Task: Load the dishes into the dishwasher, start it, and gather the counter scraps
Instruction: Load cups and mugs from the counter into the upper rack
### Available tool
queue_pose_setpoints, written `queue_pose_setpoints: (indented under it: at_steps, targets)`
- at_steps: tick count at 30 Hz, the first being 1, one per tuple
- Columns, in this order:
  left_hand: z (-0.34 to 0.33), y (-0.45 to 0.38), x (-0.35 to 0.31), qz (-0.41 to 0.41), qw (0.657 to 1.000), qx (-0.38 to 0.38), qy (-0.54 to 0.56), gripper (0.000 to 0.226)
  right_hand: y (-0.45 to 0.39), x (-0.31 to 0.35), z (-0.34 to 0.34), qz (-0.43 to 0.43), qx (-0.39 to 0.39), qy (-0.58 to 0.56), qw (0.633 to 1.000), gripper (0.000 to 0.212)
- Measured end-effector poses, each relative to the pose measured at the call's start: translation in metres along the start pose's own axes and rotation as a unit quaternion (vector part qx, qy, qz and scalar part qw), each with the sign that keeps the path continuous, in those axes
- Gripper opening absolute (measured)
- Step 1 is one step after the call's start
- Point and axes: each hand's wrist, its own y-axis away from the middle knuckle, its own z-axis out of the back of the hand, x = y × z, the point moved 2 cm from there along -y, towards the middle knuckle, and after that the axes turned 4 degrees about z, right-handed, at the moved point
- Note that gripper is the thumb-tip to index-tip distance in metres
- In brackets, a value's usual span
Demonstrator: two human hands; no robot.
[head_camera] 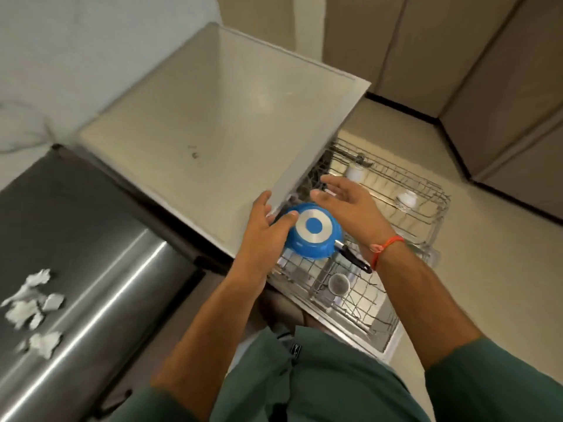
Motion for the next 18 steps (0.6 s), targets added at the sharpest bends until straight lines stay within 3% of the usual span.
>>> queue_pose_setpoints:
  at_steps: [4, 8, 18]
  targets:
    - [0.044, 0.035, 0.013, 0.014, 0.995, -0.090, 0.044, 0.066, 0.004, 0.013, -0.046, 0.020, 0.088, -0.009, 0.996, 0.036]
    - [0.093, 0.075, 0.027, 0.018, 0.982, -0.166, 0.094, 0.070, 0.016, 0.027, -0.101, 0.055, 0.184, 0.030, 0.981, 0.040]
    - [0.225, 0.188, 0.096, -0.020, 0.924, -0.326, 0.200, 0.067, 0.099, 0.060, -0.266, 0.159, 0.345, 0.110, 0.918, 0.043]
